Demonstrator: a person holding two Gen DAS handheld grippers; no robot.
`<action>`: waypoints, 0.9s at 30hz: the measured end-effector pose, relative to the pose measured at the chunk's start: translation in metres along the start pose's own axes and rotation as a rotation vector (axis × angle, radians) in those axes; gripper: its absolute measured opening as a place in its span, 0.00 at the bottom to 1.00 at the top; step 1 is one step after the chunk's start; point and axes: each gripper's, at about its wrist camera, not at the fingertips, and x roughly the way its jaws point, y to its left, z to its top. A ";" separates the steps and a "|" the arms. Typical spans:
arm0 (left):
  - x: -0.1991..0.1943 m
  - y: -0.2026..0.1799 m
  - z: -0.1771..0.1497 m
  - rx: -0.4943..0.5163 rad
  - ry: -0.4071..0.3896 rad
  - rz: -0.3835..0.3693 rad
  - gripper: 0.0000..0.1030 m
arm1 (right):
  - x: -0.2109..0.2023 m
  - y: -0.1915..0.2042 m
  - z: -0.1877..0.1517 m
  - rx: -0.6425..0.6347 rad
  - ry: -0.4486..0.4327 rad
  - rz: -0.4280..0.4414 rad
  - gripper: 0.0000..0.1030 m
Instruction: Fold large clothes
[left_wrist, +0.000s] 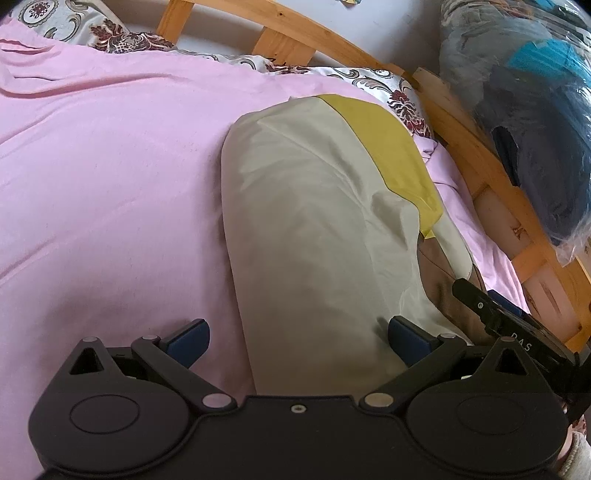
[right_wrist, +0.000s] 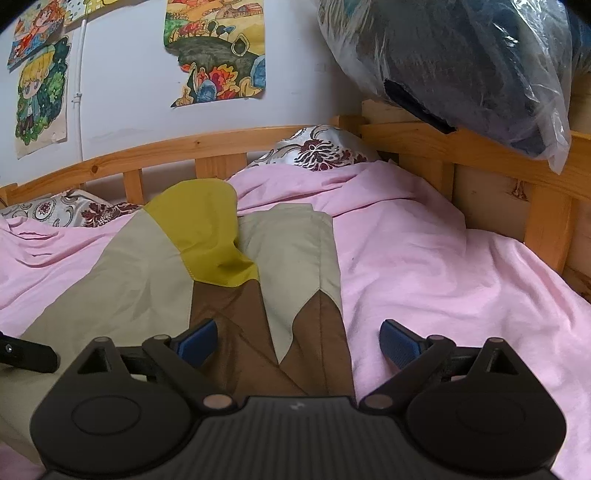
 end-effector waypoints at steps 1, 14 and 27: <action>0.000 0.000 0.000 -0.001 0.000 0.000 0.99 | 0.000 0.000 0.000 0.000 0.000 0.000 0.95; 0.001 -0.008 0.003 0.043 0.008 0.006 0.99 | 0.002 0.002 -0.001 -0.009 0.008 -0.003 0.98; 0.034 0.013 0.021 -0.016 0.164 -0.156 0.99 | 0.040 -0.018 0.046 -0.068 0.147 0.196 1.00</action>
